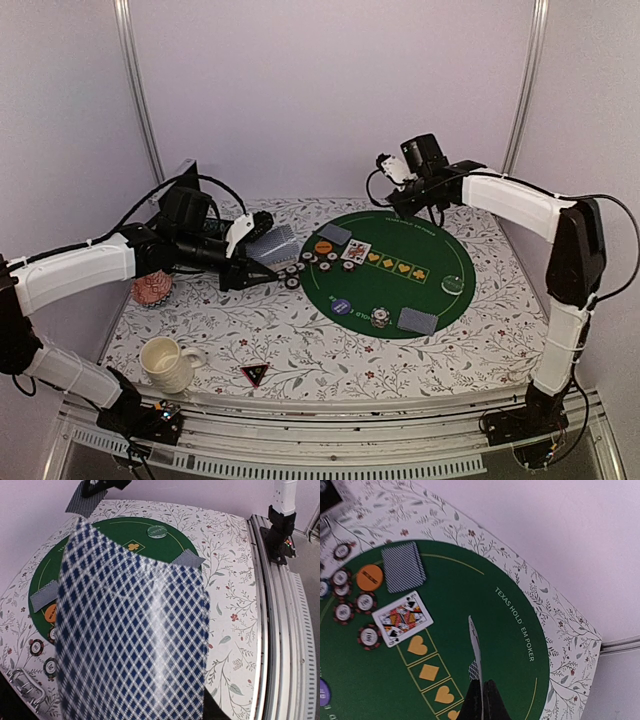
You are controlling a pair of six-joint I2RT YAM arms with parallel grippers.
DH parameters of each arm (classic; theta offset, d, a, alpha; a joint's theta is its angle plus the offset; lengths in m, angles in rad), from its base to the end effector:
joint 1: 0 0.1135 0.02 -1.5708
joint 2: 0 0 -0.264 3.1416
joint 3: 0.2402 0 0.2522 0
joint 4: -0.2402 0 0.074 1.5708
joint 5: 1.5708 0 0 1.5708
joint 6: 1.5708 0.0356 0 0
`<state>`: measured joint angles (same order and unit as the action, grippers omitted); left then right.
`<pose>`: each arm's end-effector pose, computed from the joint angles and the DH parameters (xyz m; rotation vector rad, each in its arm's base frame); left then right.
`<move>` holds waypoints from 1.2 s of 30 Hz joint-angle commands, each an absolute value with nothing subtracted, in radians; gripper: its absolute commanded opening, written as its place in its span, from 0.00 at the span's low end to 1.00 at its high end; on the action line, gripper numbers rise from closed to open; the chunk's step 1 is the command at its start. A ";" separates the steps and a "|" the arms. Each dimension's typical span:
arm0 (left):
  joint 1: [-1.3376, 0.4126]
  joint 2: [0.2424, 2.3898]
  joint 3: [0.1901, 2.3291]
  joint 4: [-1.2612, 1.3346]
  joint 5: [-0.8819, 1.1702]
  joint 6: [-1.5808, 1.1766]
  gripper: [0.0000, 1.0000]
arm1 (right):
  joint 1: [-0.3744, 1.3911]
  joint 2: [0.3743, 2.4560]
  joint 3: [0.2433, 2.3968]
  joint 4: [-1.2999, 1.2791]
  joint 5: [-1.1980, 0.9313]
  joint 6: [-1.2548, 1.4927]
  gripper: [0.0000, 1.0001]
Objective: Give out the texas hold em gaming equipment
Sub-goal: Flop the poker card in the community card area.
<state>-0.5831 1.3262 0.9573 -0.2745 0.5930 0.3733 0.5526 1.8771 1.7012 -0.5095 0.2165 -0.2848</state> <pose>0.2303 -0.1757 0.2752 1.2905 1.7706 -0.7715 0.3747 0.2221 0.3126 -0.8039 2.0898 -0.0993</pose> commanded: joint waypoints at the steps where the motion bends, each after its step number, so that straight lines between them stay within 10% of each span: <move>1: -0.581 1.308 0.951 -0.256 0.602 0.384 0.19 | 0.545 2.103 1.834 -0.525 0.469 -0.504 0.01; 36: -0.581 1.310 0.950 -0.254 0.607 0.385 0.19 | 0.601 2.433 1.936 -0.679 0.169 -0.609 0.01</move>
